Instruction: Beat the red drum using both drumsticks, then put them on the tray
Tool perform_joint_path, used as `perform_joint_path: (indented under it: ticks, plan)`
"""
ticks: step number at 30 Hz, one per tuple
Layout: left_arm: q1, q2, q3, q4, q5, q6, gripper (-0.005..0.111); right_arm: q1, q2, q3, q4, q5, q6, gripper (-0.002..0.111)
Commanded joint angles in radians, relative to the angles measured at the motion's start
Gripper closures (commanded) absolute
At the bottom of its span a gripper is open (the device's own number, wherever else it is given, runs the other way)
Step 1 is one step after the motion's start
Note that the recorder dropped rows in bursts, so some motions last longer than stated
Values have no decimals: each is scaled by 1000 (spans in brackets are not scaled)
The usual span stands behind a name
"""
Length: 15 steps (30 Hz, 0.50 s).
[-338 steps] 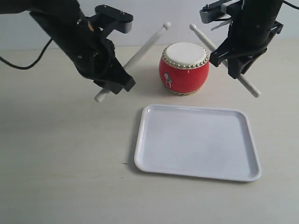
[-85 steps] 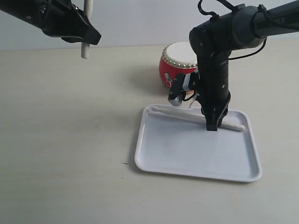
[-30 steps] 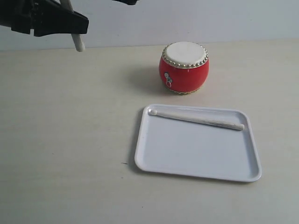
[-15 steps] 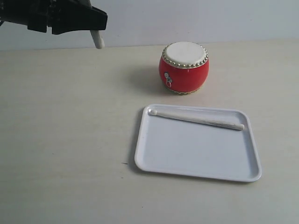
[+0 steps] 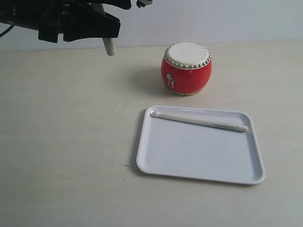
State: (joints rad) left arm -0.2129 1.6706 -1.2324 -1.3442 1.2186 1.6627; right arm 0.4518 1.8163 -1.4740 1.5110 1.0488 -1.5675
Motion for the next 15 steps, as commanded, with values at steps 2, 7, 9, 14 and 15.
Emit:
perform_joint_path:
  ticks: [2, 7, 9, 14, 15]
  plan:
    - [-6, -1, 0, -29, 2, 7, 107, 2, 1, 1, 15, 20, 1, 64]
    - [-6, -1, 0, -29, 2, 7, 107, 2, 1, 1, 15, 22, 10, 82]
    - [-6, -1, 0, -29, 2, 7, 107, 2, 1, 1, 15, 22, 10, 92]
    - [-6, -1, 0, -29, 2, 7, 107, 2, 1, 1, 15, 22, 30, 108]
    - [-6, -1, 0, -26, 2, 7, 107, 2, 1, 1, 15, 22, 37, 108]
